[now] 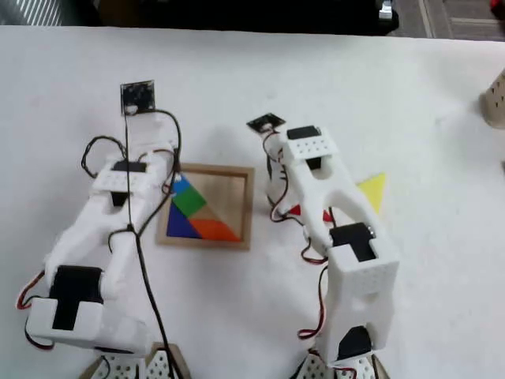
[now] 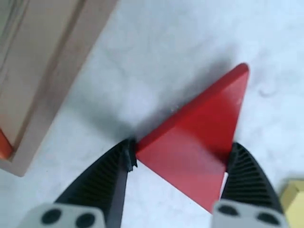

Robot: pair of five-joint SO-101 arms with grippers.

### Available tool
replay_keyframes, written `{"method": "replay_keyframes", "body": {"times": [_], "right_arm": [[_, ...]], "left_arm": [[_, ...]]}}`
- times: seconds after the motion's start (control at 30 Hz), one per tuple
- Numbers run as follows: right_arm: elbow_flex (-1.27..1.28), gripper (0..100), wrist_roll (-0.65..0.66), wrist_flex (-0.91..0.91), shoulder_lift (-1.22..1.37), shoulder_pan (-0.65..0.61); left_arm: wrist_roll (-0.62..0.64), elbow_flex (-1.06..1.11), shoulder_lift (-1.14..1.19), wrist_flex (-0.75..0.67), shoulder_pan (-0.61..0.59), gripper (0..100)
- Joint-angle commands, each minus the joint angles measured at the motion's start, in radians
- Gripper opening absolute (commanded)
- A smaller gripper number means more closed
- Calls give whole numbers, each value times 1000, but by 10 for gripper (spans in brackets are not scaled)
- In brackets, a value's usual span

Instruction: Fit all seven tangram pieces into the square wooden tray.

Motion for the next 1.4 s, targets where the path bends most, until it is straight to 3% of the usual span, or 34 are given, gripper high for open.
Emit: {"method": "replay_keyframes", "body": {"times": [0.0, 0.37, 0.9, 1.37], "right_arm": [[-20, 183, 5, -4, 2, -2], [-29, 183, -49, 28, -27, 62], [-9, 183, -117, 137, -154, 53], [-8, 183, -209, 228, -275, -197]], "left_arm": [[-12, -49, -5, -11, -13, 22], [-12, -49, -7, -11, -13, 22], [-12, -49, -10, -12, -12, 22], [-12, -57, -12, -17, -24, 22]]}}
